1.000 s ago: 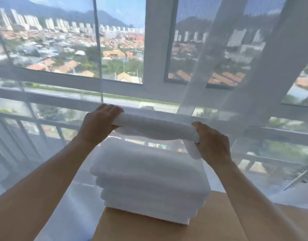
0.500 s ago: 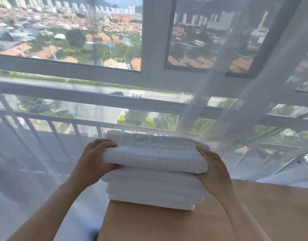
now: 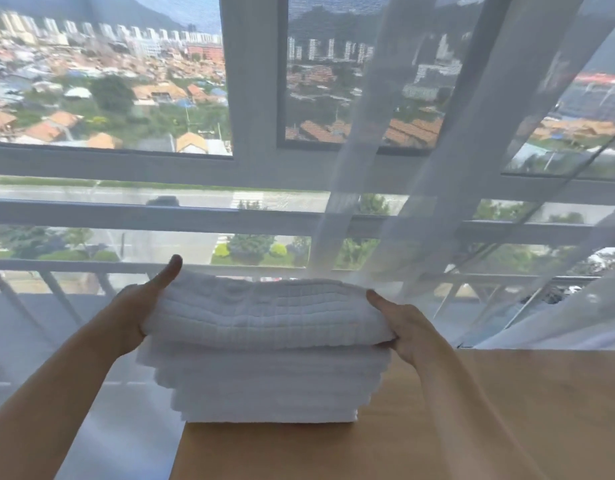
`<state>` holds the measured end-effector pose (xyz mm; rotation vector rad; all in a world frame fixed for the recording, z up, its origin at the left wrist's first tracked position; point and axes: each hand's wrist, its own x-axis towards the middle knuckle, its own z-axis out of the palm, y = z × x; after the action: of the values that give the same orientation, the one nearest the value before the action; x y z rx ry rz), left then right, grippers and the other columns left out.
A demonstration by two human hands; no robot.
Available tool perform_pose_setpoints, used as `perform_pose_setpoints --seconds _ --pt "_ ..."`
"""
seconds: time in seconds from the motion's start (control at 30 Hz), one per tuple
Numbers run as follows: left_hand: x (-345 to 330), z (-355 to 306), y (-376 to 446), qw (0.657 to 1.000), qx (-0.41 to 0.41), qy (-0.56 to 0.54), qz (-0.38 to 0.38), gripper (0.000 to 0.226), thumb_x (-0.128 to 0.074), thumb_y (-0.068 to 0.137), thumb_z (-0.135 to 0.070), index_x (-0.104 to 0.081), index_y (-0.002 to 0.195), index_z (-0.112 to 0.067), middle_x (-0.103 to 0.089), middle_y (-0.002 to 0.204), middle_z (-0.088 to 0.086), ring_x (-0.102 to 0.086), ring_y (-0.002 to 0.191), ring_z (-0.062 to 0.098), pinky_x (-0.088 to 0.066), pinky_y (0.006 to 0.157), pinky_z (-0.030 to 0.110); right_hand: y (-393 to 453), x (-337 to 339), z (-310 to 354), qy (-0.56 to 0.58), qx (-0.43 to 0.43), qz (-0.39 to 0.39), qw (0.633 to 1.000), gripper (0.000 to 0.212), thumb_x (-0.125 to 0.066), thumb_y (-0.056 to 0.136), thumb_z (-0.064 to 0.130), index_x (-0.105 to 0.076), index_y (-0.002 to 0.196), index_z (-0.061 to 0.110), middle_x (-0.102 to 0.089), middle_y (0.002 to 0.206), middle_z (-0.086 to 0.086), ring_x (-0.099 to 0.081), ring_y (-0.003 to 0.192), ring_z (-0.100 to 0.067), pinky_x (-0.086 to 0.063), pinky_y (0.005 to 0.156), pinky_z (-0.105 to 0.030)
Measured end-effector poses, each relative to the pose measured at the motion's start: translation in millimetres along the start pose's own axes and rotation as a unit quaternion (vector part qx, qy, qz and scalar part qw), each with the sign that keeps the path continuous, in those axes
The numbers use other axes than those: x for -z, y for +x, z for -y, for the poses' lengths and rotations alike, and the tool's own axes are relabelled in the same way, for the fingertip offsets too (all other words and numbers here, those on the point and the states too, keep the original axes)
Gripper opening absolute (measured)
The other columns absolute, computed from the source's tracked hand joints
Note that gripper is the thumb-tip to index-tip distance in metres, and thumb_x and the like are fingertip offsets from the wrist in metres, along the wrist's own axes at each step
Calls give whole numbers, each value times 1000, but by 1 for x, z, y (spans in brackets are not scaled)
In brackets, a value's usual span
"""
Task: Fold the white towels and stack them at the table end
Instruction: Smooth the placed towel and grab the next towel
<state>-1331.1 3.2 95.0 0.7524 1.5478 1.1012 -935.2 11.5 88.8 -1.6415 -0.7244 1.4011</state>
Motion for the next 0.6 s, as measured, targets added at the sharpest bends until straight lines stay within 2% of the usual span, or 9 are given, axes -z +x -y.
perform_pose_setpoints --seconds 0.1,0.2,0.3,0.37,0.43,0.5,0.53,0.6 --pt "-7 -8 1 997 24 42 60 94 -90 49 -70 -72 113 -4 -75 106 19 -74 96 36 -56 92 48 2 -4 6 -28 -4 12 1000 48 -81 82 38 -60 102 -1 -68 101 -17 -68 86 -31 -60 70 -44" --pt "-13 -9 0 993 -60 99 15 69 -89 56 -58 -76 100 -7 -77 94 16 -76 82 34 -60 79 44 1 -6 9 -77 28 57 995 44 -80 84 35 -61 108 3 -70 104 -14 -71 88 -30 -61 68 -40" --pt "-11 -9 -4 981 -160 107 -31 52 -88 58 -56 -78 91 -17 -78 84 8 -76 73 28 -61 63 37 1 3 10 -17 124 68 990 31 -78 87 23 -60 111 14 -74 96 -11 -75 78 -28 -60 58 -39" --pt "-8 -3 -4 977 -176 98 -63 52 -89 60 -57 -77 93 -19 -78 80 1 -75 68 22 -57 51 27 3 11 5 14 177 40 983 23 -74 90 19 -60 109 16 -73 93 -14 -74 72 -26 -58 54 -37" --pt "-8 9 -2 972 -161 137 -105 48 -86 69 -55 -75 97 -17 -77 80 0 -74 69 22 -57 54 28 6 10 -6 -10 184 5 983 17 -70 93 19 -60 106 16 -70 96 -15 -72 74 -27 -58 55 -38" --pt "-9 23 1 962 -123 206 -128 46 -80 77 -55 -74 92 -12 -75 84 6 -72 76 27 -58 67 38 11 3 -21 -82 159 -23 984 12 -66 95 21 -58 103 18 -67 100 -13 -69 82 -29 -60 68 -44" --pt "-10 29 2 960 -104 227 -127 49 -77 79 -57 -74 86 -9 -74 81 8 -70 75 28 -57 67 39 13 -1 -26 -118 142 -35 982 10 -64 95 23 -57 102 19 -66 100 -11 -68 85 -29 -60 74 -46" --pt "-9 32 4 957 -94 244 -124 57 -73 80 -62 -72 76 -5 -72 73 10 -68 69 27 -51 59 35 16 -8 -26 -163 127 -59 977 8 -58 95 26 -54 100 21 -64 96 -7 -65 84 -26 -57 74 -43"
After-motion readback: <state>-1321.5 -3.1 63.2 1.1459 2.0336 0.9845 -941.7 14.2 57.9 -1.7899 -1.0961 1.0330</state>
